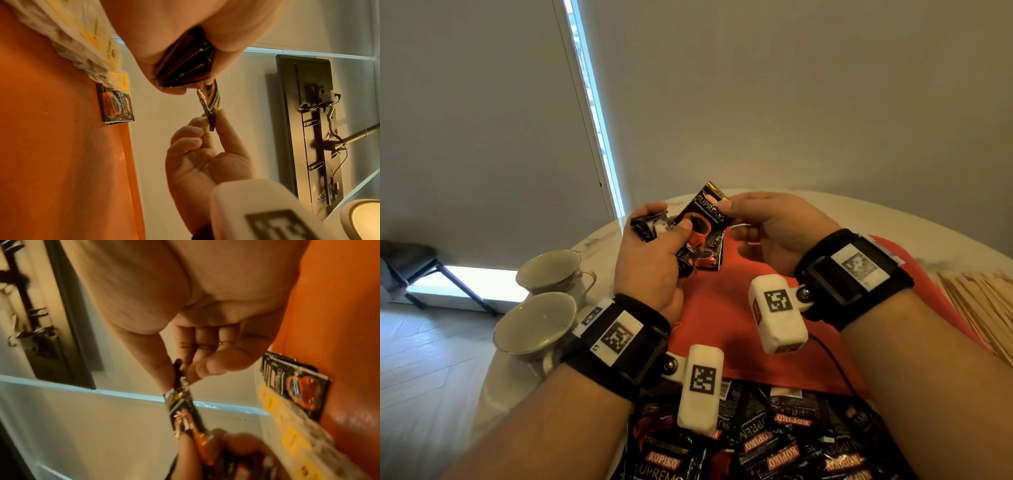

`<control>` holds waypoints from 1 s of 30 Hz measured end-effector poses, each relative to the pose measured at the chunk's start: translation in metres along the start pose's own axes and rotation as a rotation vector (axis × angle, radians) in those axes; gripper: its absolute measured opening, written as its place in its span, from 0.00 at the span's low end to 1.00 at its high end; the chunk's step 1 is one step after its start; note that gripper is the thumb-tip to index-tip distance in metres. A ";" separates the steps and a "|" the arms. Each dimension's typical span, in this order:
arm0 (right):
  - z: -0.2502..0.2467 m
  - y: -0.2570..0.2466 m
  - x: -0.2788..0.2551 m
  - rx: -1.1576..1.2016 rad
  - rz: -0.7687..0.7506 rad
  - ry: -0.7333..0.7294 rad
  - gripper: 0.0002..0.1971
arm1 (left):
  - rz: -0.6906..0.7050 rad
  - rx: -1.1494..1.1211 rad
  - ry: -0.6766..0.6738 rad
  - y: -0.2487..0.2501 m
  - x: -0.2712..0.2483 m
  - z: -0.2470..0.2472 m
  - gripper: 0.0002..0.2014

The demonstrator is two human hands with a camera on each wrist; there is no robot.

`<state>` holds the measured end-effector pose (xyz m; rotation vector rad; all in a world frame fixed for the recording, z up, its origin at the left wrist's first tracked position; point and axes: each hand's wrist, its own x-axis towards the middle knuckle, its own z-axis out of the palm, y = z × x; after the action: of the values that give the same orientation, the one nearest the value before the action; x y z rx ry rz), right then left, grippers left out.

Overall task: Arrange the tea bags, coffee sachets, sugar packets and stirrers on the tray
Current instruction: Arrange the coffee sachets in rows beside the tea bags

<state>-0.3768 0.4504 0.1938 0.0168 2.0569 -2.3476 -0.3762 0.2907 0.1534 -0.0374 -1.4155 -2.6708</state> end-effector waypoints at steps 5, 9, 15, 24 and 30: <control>-0.001 -0.006 0.001 0.134 -0.105 0.072 0.07 | -0.016 0.098 -0.114 -0.004 -0.004 0.002 0.21; 0.001 -0.005 0.001 0.216 -0.151 0.050 0.06 | -0.044 0.104 -0.130 -0.003 -0.003 0.000 0.21; 0.001 -0.002 0.004 0.310 -0.244 0.122 0.06 | -0.053 0.084 -0.103 -0.002 0.000 -0.001 0.20; 0.008 0.004 0.004 0.101 -0.115 0.036 0.09 | -0.016 0.064 0.019 0.000 0.005 -0.002 0.20; 0.002 0.016 0.012 0.123 -0.041 0.206 0.08 | 0.000 0.051 0.114 -0.001 0.007 -0.001 0.15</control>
<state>-0.3883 0.4460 0.1777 0.2301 2.0087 -2.5939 -0.3831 0.2903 0.1524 0.1177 -1.4466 -2.5896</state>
